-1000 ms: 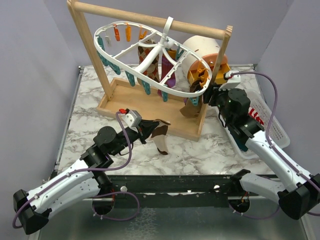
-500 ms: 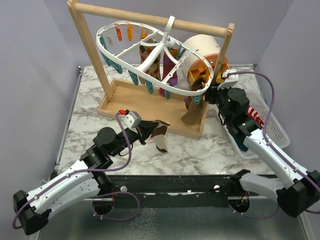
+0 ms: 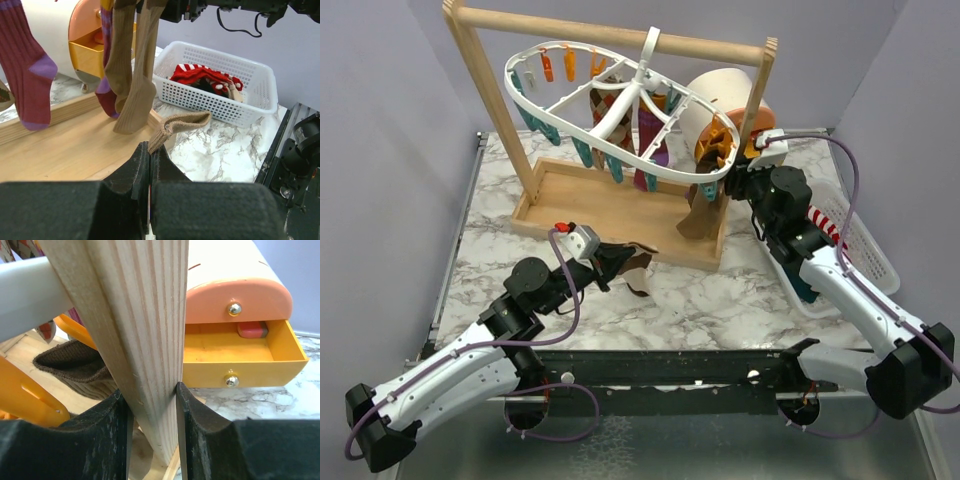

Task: Clip the socks to the hanger
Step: Adjust the clothesline at the center of the board, then open the clamp at the hanger.

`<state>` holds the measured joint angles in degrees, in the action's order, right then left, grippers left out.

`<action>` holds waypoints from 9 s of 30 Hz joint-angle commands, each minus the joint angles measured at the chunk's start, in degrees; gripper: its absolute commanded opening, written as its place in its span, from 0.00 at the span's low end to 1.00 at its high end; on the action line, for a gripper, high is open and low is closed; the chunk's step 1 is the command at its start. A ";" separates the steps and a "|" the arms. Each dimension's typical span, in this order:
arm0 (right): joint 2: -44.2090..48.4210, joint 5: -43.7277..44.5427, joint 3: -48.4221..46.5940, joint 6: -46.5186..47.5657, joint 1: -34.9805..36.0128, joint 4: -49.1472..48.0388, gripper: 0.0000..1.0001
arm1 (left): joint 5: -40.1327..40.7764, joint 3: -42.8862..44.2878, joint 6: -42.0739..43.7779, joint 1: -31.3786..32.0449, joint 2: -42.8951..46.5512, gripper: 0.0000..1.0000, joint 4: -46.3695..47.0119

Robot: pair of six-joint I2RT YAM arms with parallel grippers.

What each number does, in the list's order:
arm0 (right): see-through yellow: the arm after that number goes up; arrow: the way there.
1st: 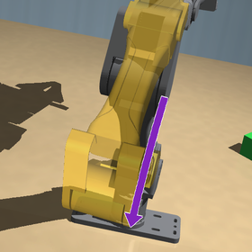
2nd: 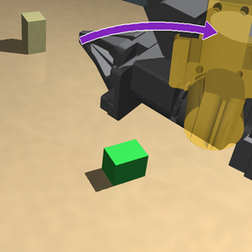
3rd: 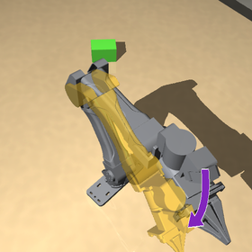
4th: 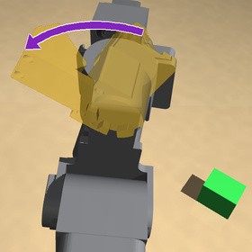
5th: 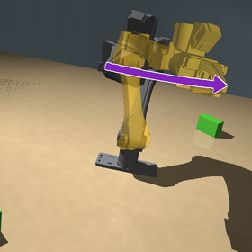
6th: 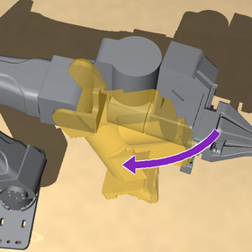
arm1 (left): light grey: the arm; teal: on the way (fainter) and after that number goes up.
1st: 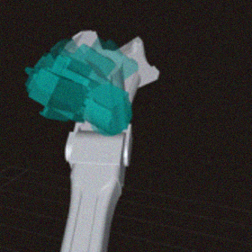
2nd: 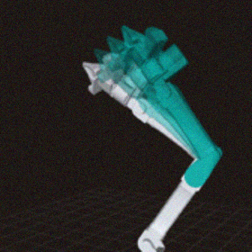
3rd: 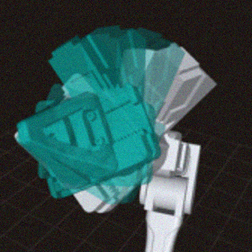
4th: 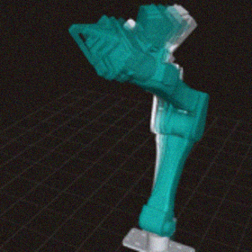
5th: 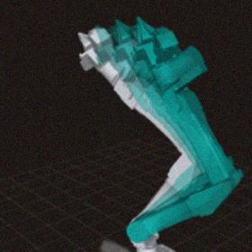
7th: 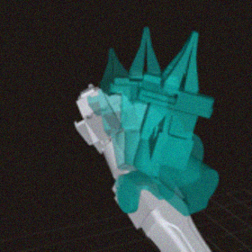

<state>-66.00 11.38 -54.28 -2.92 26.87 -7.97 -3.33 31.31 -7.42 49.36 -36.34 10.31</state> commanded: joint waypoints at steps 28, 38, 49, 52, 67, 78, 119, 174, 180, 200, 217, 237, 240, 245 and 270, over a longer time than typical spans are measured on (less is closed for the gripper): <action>6.14 -0.35 -4.78 -1.94 6.09 19.57 0.66 | 0.35 2.51 3.40 0.29 -3.01 0.00 1.26; 20.35 -22.94 -8.55 -0.26 6.09 32.40 0.66 | 0.86 4.99 3.96 0.29 -6.16 0.00 2.64; 12.59 -36.82 -21.42 -6.30 6.51 31.97 0.63 | 5.17 6.16 4.57 0.29 -7.37 0.00 3.17; 9.36 -35.03 -24.63 -7.21 10.58 31.71 0.63 | 5.73 6.00 4.36 0.29 -7.27 0.00 2.91; 3.36 0.59 -26.39 -11.29 34.07 27.35 0.64 | 7.15 5.42 4.05 0.29 -3.45 0.00 -0.90; -4.64 34.05 -29.56 -3.93 52.94 17.17 0.67 | 8.42 5.82 5.11 0.29 -2.67 0.00 -1.17; -12.89 60.02 -35.16 12.85 55.70 2.47 0.43 | 6.35 5.46 4.87 0.29 -1.71 0.00 0.91; -18.25 57.47 -46.86 -2.19 55.48 22.31 0.70 | 4.91 4.82 4.54 0.29 -0.51 0.00 1.92; -14.64 59.94 -42.14 0.42 55.48 16.81 0.70 | 4.95 4.33 4.64 0.29 0.42 0.00 1.24; -4.40 64.26 -32.43 7.31 51.09 10.15 0.70 | 4.14 5.63 3.17 0.29 -1.36 0.00 1.70; 2.04 63.07 -29.63 3.17 48.19 16.67 0.69 | 3.76 6.26 2.93 0.29 -2.51 0.00 1.12; -2.89 36.60 -44.17 -13.00 48.20 44.76 0.69 | 3.61 6.18 3.06 0.29 -2.17 0.00 0.25; -4.26 31.45 -44.74 -14.32 48.23 45.41 0.69 | 3.76 6.05 3.23 0.29 -2.03 0.00 0.07; -7.28 26.09 -46.70 -15.60 48.27 46.06 0.69 | 4.04 5.84 3.51 0.29 -1.84 0.00 -0.32; -15.92 55.82 -45.45 -8.48 56.97 28.07 0.75 | 5.49 4.39 4.43 0.29 0.27 0.00 -0.99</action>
<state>-81.32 56.21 -98.85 -14.81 83.35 25.28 1.37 36.27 -3.66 49.36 -36.71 9.65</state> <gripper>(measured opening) 0.743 0.026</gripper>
